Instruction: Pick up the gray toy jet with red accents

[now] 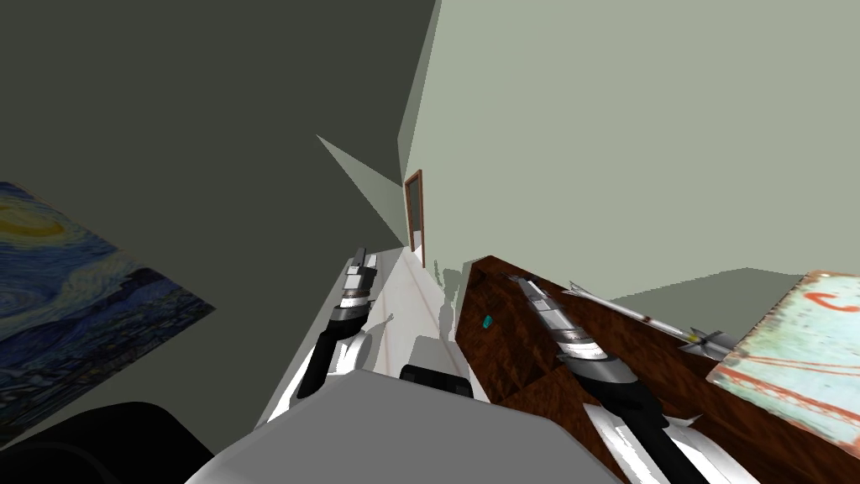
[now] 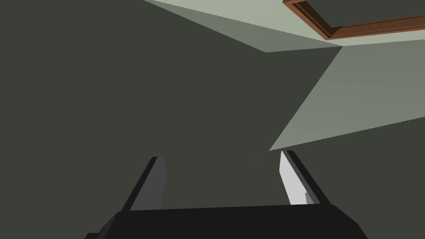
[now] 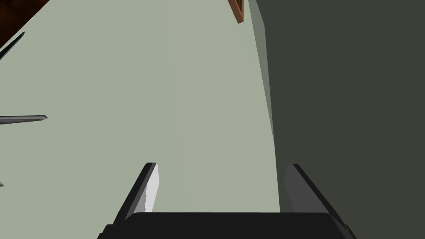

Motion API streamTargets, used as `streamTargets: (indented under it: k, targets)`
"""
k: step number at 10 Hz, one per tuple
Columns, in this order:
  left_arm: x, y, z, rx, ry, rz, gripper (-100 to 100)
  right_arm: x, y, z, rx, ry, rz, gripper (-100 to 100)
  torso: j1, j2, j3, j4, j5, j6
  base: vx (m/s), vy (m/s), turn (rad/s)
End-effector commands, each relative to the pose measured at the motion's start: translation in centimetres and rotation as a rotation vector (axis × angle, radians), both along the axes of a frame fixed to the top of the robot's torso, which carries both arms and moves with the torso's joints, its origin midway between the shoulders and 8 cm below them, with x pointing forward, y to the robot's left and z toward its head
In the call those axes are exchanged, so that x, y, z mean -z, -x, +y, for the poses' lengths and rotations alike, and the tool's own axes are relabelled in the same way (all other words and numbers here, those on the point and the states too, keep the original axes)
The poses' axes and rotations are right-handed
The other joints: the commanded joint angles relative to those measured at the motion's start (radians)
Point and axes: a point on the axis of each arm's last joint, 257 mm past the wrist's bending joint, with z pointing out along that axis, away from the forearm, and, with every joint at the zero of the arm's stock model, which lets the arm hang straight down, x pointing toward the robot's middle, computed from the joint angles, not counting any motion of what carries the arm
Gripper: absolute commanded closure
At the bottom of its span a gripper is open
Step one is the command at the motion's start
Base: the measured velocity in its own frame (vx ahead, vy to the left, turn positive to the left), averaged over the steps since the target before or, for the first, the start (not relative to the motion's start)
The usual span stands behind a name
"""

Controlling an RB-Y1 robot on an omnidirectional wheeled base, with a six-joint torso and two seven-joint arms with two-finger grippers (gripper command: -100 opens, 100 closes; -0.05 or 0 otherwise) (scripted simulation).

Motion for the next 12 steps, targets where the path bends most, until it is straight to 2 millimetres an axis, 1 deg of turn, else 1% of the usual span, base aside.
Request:
streamTargets:
  k: [1,2,3,4,5,6,7,8,9,10,11,12]
  targets:
    - [0.0,0.0,0.0,0.000,0.000,0.000,0,0.2,0.0,0.0,-0.002,0.048,0.009,-100,0.000,0.000,0.000,0.000,0.000,0.000,0.006,0.021,0.004]
    - [0.0,0.0,0.0,0.000,0.000,0.000,0,0.7,-0.2,-0.4,0.004,0.128,0.021,-100,0.000,0.000,0.000,0.000,0.000,0.000,0.007,0.024,0.009]
    - [0.0,0.0,0.0,0.000,0.000,0.000,0,0.7,-0.2,-0.3,0.000,0.135,0.022,-100,0.000,0.000,0.000,0.000,0.000,0.000,0.007,0.019,0.003]
    - [0.0,0.0,0.0,0.000,0.000,0.000,0,1.1,-0.3,-0.7,0.006,0.217,0.033,-100,0.000,0.000,0.000,0.000,0.000,0.000,0.009,0.025,0.011]
    - [0.0,0.0,0.0,0.000,0.000,0.000,0,1.1,-0.4,-0.6,0.001,0.224,0.034,-100,0.000,0.000,0.000,0.000,0.000,0.000,0.008,0.022,0.003]
    - [0.0,0.0,0.0,0.000,0.000,0.000,0,1.4,-0.5,-1.0,0.007,0.306,0.044,-100,0.000,0.000,0.000,0.000,0.000,0.000,0.010,0.025,0.011]
    - [0.0,0.0,0.0,0.000,0.000,0.000,0,1.4,-0.5,-1.0,0.002,0.314,0.045,-100,0.000,0.000,0.000,0.000,0.000,0.000,0.007,0.021,0.004]
    - [0.0,0.0,0.0,0.000,0.000,0.000,0,1.8,-0.7,-1.5,0.008,0.396,0.054,-100,0.000,0.000,0.000,0.000,0.000,0.000,0.010,0.025,0.007]
    - [0.0,0.0,0.0,0.000,0.000,0.000,0,1.8,-0.7,-1.4,0.001,0.406,0.055,-100,0.000,0.000,0.000,0.000,0.000,0.000,0.009,0.020,0.003]
    - [0.0,0.0,0.0,0.000,0.000,0.000,0,2.2,-0.8,-1.9,0.007,0.488,0.063,-100,0.000,0.000,0.000,0.000,0.000,0.000,0.008,0.026,0.005]
    - [0.0,0.0,0.0,0.000,0.000,0.000,0,2.2,-0.9,-1.8,0.000,0.498,0.064,-100,0.000,0.000,0.000,0.000,0.000,0.000,0.008,0.022,0.002]
    - [0.0,0.0,0.0,0.000,0.000,0.000,0,2.5,-1.0,-2.4,0.005,0.579,0.072,-100,0.000,0.000,0.000,0.000,0.000,0.000,0.009,0.025,0.003]
